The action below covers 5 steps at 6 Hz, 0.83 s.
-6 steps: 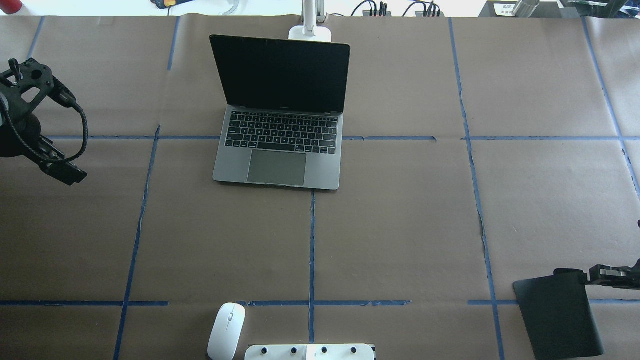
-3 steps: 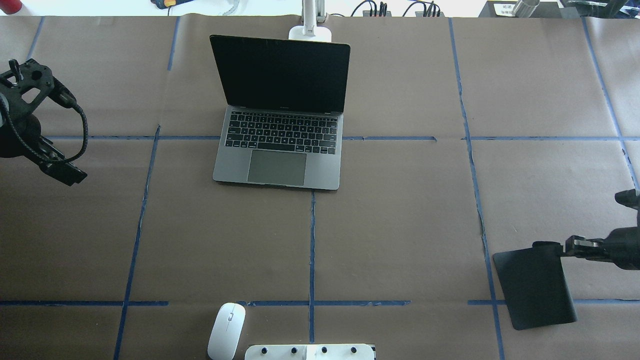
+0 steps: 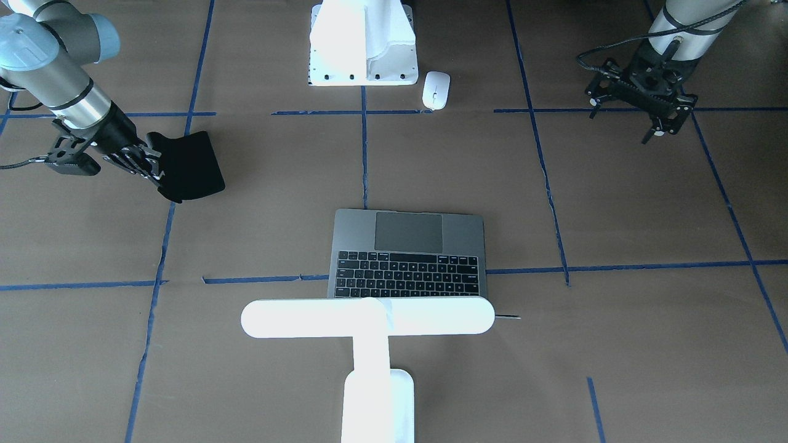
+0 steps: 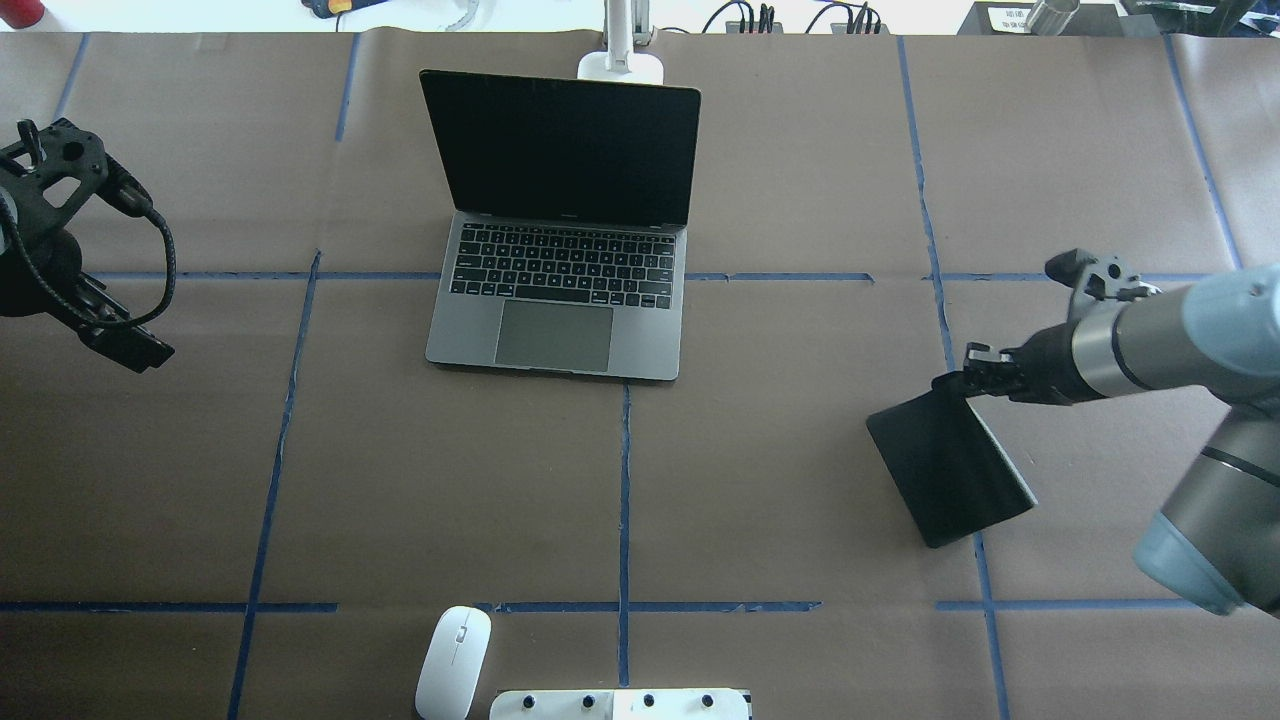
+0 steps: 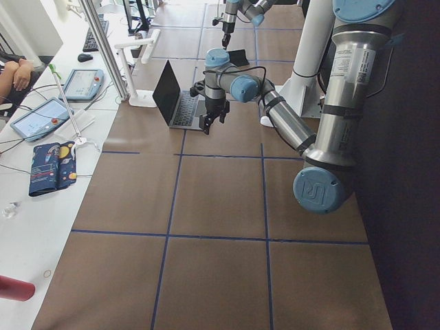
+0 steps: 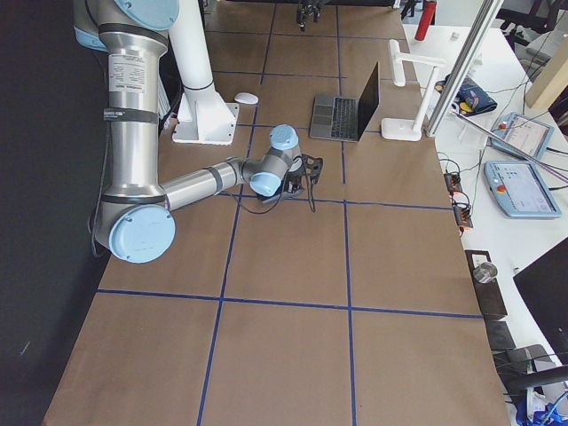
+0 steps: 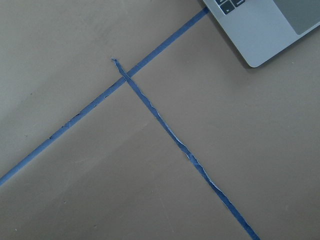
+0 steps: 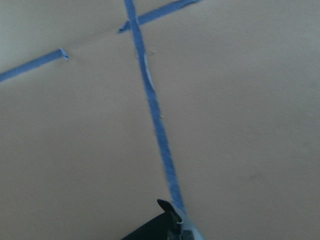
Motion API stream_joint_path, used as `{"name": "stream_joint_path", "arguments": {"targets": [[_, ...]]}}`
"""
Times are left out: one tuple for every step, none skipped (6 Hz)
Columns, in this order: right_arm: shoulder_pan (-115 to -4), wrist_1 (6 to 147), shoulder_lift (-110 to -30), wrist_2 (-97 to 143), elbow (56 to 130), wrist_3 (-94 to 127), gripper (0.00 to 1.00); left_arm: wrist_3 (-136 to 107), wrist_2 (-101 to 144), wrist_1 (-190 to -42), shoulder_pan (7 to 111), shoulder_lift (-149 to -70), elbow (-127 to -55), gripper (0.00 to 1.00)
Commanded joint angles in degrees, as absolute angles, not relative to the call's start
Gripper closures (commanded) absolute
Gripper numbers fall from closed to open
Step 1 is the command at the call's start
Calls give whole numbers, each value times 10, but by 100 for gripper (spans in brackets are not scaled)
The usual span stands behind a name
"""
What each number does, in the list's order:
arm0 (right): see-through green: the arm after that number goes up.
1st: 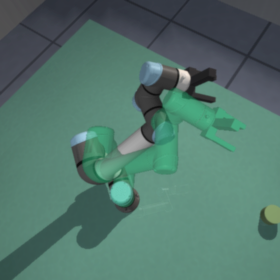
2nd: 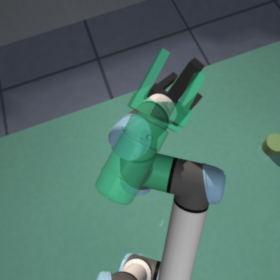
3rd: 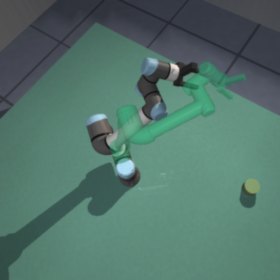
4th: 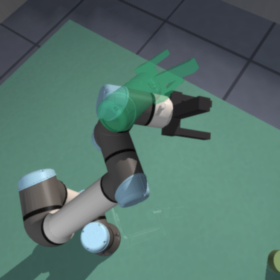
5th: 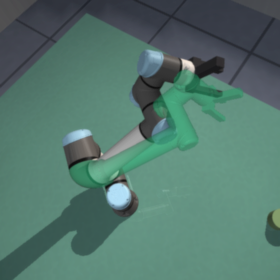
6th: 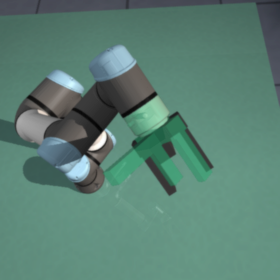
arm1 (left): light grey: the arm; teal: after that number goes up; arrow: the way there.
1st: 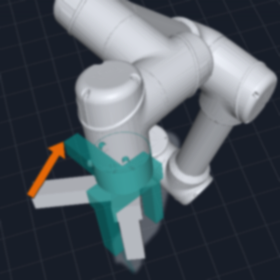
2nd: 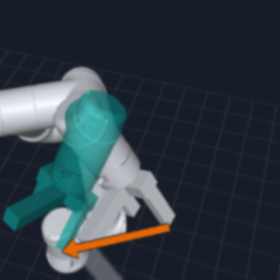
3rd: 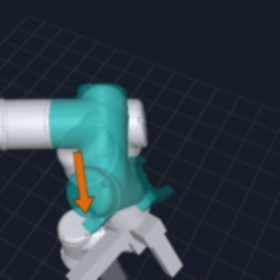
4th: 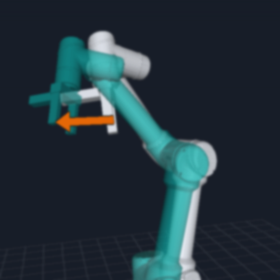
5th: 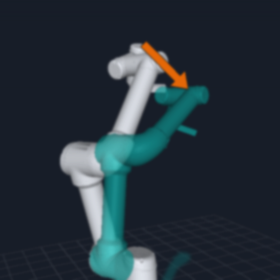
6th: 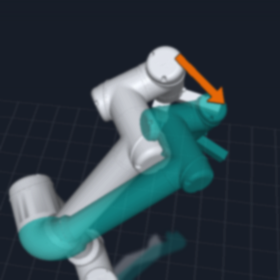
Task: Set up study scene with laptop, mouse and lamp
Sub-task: 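Drag the mouse pad with the right gripper beside the laptop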
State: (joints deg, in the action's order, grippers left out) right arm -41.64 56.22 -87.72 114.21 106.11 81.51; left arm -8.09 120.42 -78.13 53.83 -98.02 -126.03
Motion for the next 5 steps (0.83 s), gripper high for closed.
{"name": "stream_joint_path", "arguments": {"targets": [[-425, 700, -734, 1127, 1013, 814, 100, -81, 1208, -781, 538, -980, -1259, 0], [-436, 702, -660, 1121, 938, 817, 100, -81, 1209, -781, 538, -980, -1259, 0], [-448, 702, -606, 1121, 881, 822, 100, -89, 1213, -781, 538, -981, -1259, 0], [-458, 701, -574, 1121, 848, 830, 100, -97, 1214, -781, 537, -983, -1260, 0], [-462, 701, -554, 1120, 814, 857, 100, -98, 1221, -781, 537, -983, -1260, 0]]}}
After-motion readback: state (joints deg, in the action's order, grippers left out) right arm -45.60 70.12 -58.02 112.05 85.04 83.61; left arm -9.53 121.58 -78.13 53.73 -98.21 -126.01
